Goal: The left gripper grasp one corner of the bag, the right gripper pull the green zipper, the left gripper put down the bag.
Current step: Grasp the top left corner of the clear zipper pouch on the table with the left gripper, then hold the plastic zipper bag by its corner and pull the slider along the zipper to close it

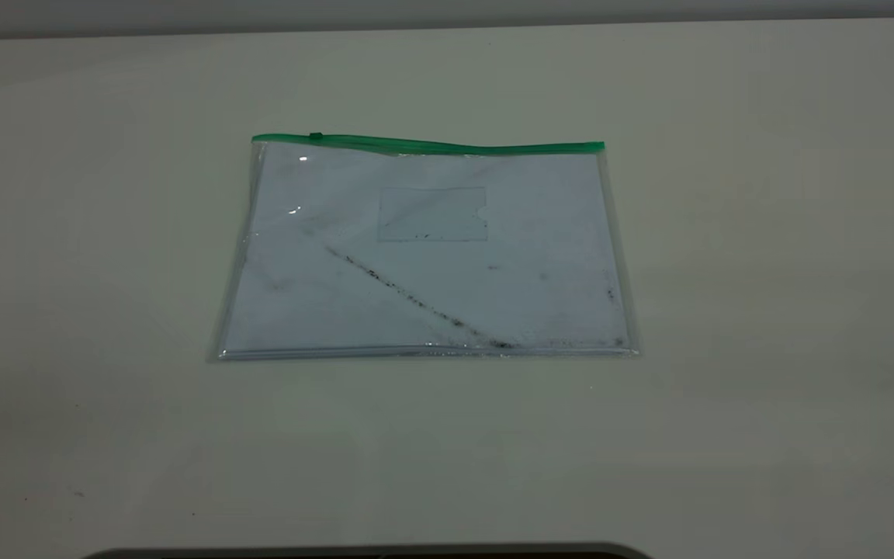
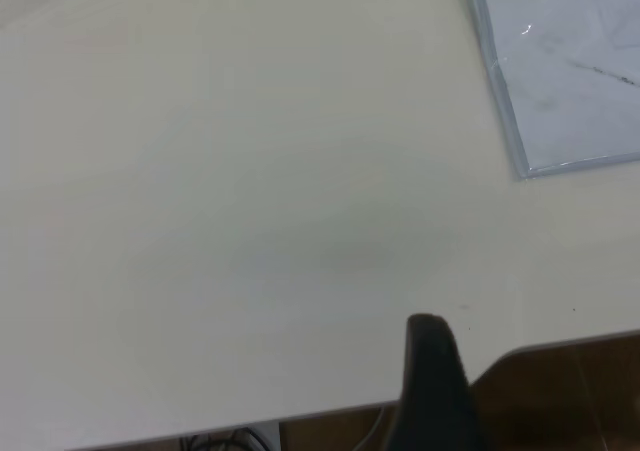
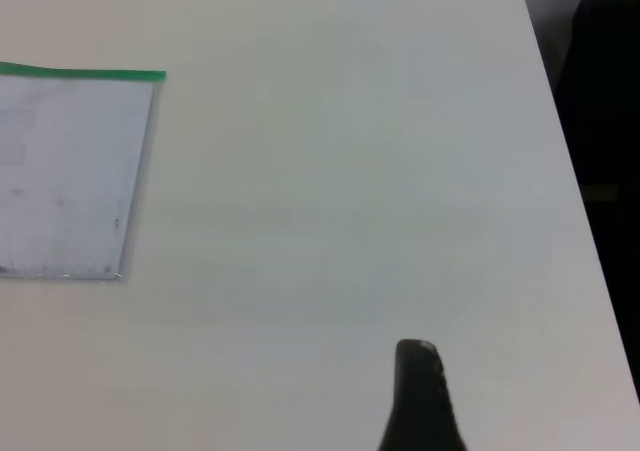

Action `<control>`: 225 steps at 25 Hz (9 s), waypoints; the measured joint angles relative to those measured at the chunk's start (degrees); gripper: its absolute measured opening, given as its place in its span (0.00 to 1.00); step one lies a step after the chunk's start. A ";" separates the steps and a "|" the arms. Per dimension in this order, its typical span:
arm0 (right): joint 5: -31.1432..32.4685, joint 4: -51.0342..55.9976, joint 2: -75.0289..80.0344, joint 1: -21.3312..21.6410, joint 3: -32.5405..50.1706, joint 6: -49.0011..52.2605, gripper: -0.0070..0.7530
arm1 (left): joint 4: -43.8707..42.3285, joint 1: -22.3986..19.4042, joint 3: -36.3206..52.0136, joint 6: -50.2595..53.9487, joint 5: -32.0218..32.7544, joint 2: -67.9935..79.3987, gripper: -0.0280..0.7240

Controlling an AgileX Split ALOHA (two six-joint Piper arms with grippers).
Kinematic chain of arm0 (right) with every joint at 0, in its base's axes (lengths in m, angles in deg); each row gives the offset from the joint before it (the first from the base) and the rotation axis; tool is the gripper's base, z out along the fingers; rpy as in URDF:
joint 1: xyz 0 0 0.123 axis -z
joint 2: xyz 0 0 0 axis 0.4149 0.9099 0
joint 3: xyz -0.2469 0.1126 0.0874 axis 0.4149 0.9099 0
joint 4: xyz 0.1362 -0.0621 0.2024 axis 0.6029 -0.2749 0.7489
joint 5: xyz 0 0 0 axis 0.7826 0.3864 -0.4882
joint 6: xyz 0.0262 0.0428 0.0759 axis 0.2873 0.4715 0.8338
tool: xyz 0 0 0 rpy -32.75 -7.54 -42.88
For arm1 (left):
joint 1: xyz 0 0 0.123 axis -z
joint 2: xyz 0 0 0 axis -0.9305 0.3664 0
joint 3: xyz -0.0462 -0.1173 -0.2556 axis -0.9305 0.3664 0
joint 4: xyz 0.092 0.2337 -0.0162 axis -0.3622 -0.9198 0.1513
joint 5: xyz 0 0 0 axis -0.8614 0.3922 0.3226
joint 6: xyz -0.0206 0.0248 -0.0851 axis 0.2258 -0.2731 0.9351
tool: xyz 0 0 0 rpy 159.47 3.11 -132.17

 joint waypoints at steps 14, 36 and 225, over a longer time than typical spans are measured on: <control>0.00 0.00 0.00 0.00 0.00 0.00 0.77 | 0.00 0.00 0.00 0.10 -0.05 0.00 0.81; -1.50 5.69 3.27 0.00 -0.14 0.00 0.77 | 0.40 0.00 -13.00 9.94 -16.93 41.25 0.80; -34.45 56.10 120.80 -18.58 -50.34 -68.96 0.70 | 45.37 18.25 -93.46 -95.79 -6.98 146.26 0.11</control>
